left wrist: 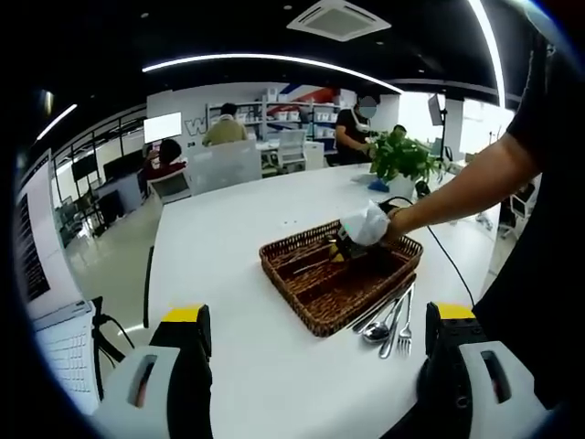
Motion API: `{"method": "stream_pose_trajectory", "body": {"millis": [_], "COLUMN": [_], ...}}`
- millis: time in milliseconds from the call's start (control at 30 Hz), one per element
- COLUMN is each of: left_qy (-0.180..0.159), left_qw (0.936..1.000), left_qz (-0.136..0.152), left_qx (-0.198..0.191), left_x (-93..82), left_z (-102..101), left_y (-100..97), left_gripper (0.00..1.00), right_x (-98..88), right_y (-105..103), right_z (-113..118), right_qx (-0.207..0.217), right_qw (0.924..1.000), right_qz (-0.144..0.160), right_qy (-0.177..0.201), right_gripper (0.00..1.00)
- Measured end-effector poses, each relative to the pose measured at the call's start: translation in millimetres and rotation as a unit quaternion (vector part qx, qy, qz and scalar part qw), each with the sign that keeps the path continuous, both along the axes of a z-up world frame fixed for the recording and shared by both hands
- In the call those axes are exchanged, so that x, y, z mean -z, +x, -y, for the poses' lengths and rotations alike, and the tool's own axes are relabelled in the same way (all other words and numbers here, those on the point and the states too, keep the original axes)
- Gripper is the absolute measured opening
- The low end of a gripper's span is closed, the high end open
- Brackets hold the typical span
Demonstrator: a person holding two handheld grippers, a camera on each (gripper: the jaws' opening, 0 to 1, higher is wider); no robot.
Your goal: Arrange the knives, forks, and spoons in their matching storage slots by inserting each utensil handle-first until every utensil is classified and aligned in the correct compartment
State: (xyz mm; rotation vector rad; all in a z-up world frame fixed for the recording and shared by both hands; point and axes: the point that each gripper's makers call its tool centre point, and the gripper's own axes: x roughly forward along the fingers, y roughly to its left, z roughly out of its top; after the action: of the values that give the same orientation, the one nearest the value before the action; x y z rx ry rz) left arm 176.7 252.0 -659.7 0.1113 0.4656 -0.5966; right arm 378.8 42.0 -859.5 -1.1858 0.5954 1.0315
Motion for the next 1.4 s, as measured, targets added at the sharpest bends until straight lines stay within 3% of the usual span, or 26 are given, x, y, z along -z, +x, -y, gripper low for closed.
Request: {"method": "stream_pose_trajectory", "body": {"millis": [100,167,200,300,400,500,600,633,700,800,833,900,967,1400], "left_qy": [-0.003,-0.003,-0.004,-0.005,-0.003,-0.005,-0.005,-0.006,-0.007,-0.007,-0.011,-0.013,-0.012,-0.027], "left_qw": [1.0,1.0,1.0,0.9999,0.9999,0.9998,0.9997,0.9996,0.9995,0.9995,0.9994,0.9994,0.9994,0.9982], "left_qz": [0.003,0.004,0.005,0.008,0.01,0.012,0.016,0.017,0.018,0.017,0.017,0.016,0.015,0.021], "left_qx": [0.001,0.003,0.005,0.005,0.009,0.014,0.019,0.021,0.023,0.026,0.027,0.028,0.03,0.049], "left_x": [-0.8,-1.0,-1.7,-2.7,-3.7,-5.8,-6.8,-7.4,-7.6,-7.1,-7.6,-7.0,-5.6,-9.7], "left_z": [0.7,2.0,2.5,2.7,4.1,6.8,9.1,10.1,11.7,12.3,12.9,13.9,14.8,29.4], "left_y": [2.2,2.9,3.6,6.3,8.1,9.6,11.9,12.1,12.8,13.2,13.4,14.8,16.8,36.0], "left_gripper": [1.0,1.0,1.0,1.0,1.0,1.0,1.0,1.0,1.0,1.0,1.0,1.0,1.0,1.0], "right_x": [-4.1,-3.2,-6.1,-9.9,-24.0,-30.4,-44.8,-49.7,-63.5,-76.7,-84.5,-93.9,-98.4,-138.9], "right_y": [1.7,-4.0,-0.7,-10.3,-10.6,-11.2,-9.5,-11.1,-9.4,-4.6,-1.2,-0.2,-4.6,-25.1], "right_z": [-0.9,-3.2,-1.8,-12.0,-12.1,-12.7,-12.7,-14.6,-20.6,-18.9,-16.5,-11.4,-7.3,29.8], "right_qx": [0.009,0.027,0.026,0.034,0.025,0.04,0.093,0.109,0.141,0.178,0.18,0.172,0.173,0.191], "right_qw": [0.9999,0.9988,0.9991,0.9955,0.9959,0.9923,0.978,0.9697,0.9454,0.924,0.9223,0.9258,0.9267,0.9145], "right_qz": [-0.001,-0.029,-0.018,-0.058,-0.041,-0.053,-0.079,-0.099,-0.126,-0.137,-0.121,-0.099,-0.096,-0.068], "right_qy": [0.015,0.03,0.026,0.067,0.076,0.105,0.169,0.195,0.266,0.309,0.32,0.322,0.32,0.35], "right_gripper": [0.06,0.11,0.12,0.23,0.24,0.26,0.35,0.42,0.57,0.89,0.98,1.0,1.0,1.0]}}
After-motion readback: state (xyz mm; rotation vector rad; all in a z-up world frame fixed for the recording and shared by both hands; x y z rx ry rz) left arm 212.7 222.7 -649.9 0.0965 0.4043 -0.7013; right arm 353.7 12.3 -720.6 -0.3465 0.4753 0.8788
